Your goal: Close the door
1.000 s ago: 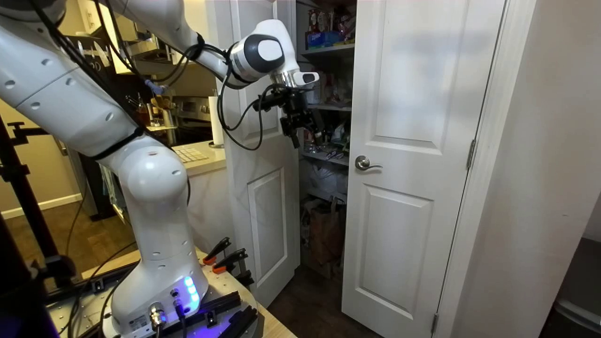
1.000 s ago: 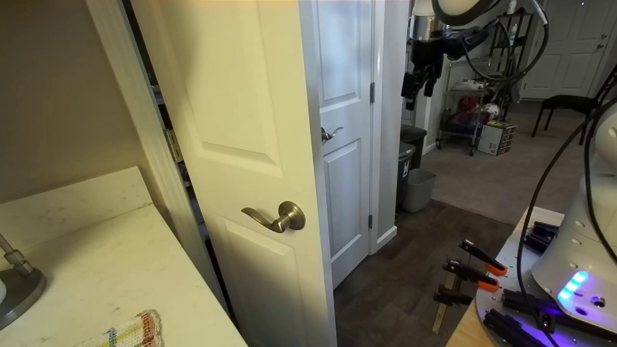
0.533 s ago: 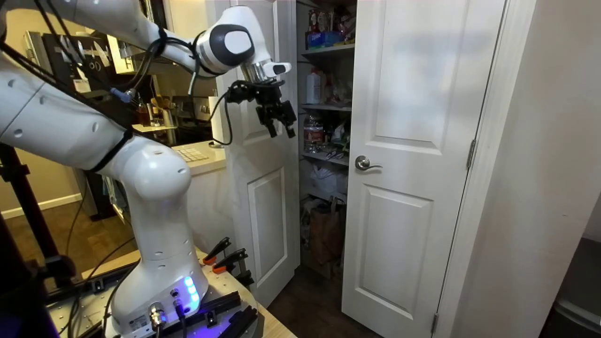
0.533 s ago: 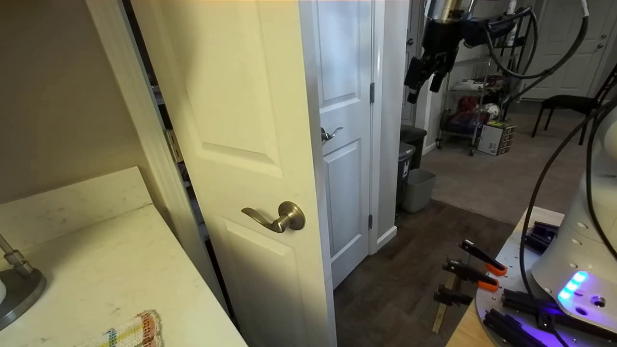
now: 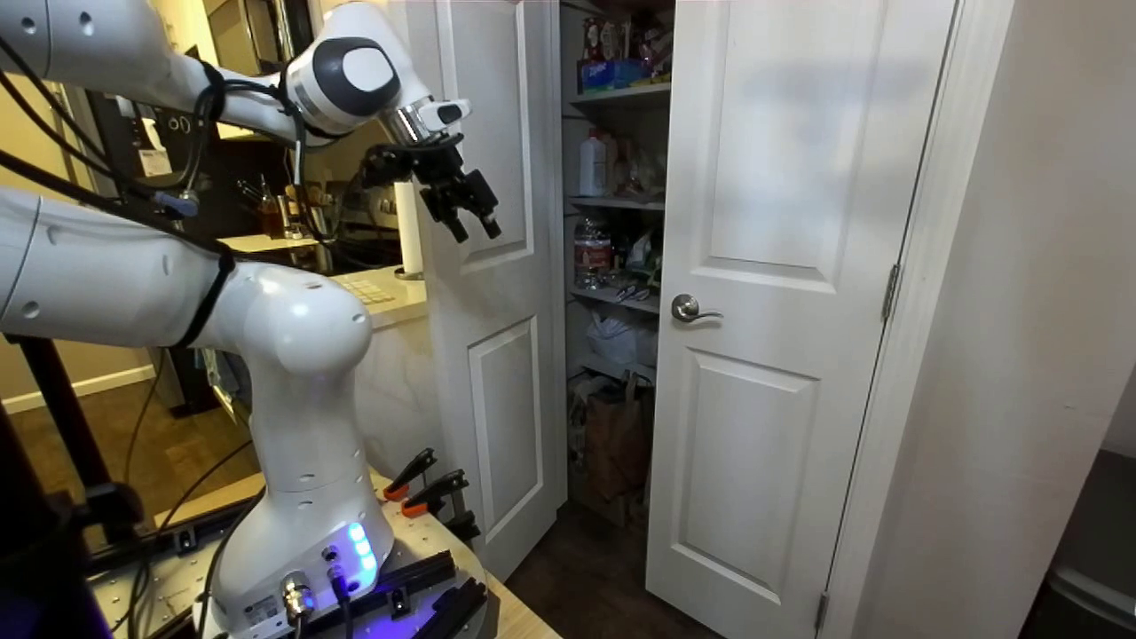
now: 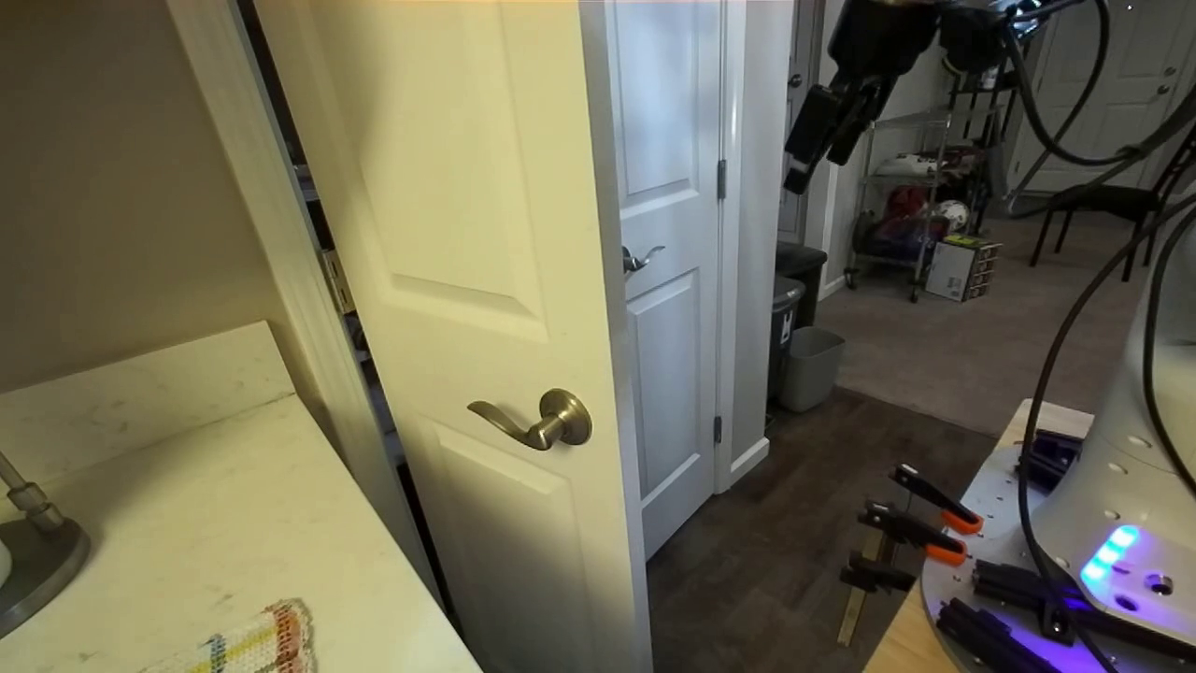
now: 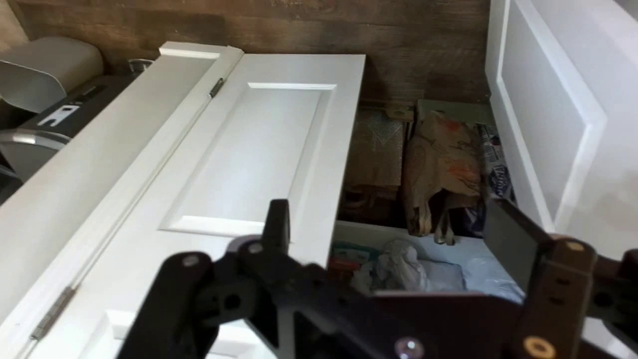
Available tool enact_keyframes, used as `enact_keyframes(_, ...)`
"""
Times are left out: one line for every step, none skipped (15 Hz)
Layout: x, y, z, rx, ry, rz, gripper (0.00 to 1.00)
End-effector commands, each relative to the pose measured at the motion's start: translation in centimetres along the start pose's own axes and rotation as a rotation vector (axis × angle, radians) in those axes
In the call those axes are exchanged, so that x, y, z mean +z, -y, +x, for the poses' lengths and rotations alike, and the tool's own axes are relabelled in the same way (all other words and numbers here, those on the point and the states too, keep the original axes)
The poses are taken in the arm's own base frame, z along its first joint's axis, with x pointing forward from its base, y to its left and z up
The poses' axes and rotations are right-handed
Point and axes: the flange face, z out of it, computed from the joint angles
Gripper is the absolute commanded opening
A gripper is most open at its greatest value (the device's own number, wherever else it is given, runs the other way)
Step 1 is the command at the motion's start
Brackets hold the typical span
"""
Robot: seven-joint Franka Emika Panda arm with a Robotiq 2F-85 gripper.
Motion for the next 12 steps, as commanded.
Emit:
enact_keyframes(-2.2,3.9,-0.8,-0.061,-0.045,0.111,1.0)
enact_keyframes(-2.8,4.7,-0.9,-0.079,-0.053,0.14,1.0)
enact_keyframes(-3.3,5.5,-1.1,-0.096,-0.059,0.172,1.0)
enact_keyframes(-3.7,6.1,-1.2,-0.106,-0.06,0.201,1.0)
enact_keyframes(-3.9,6.8,-1.4,-0.1,-0.041,0.229,1.0)
enact_keyframes(-3.7,5.7,-1.4,-0.103,-0.056,0.176,1.0)
enact_keyframes(-4.0,6.2,-1.6,-0.109,-0.055,0.195,1.0)
enact_keyframes(-4.1,6.3,-1.7,-0.112,-0.055,0.203,1.0)
enact_keyframes(-4.1,6.4,-1.7,-0.113,-0.054,0.205,1.0)
enact_keyframes(-4.1,6.4,-1.7,-0.113,-0.054,0.205,1.0)
enact_keyframes(-4.1,6.4,-1.7,-0.113,-0.053,0.205,1.0)
enact_keyframes(-4.1,6.4,-1.7,-0.113,-0.052,0.205,1.0)
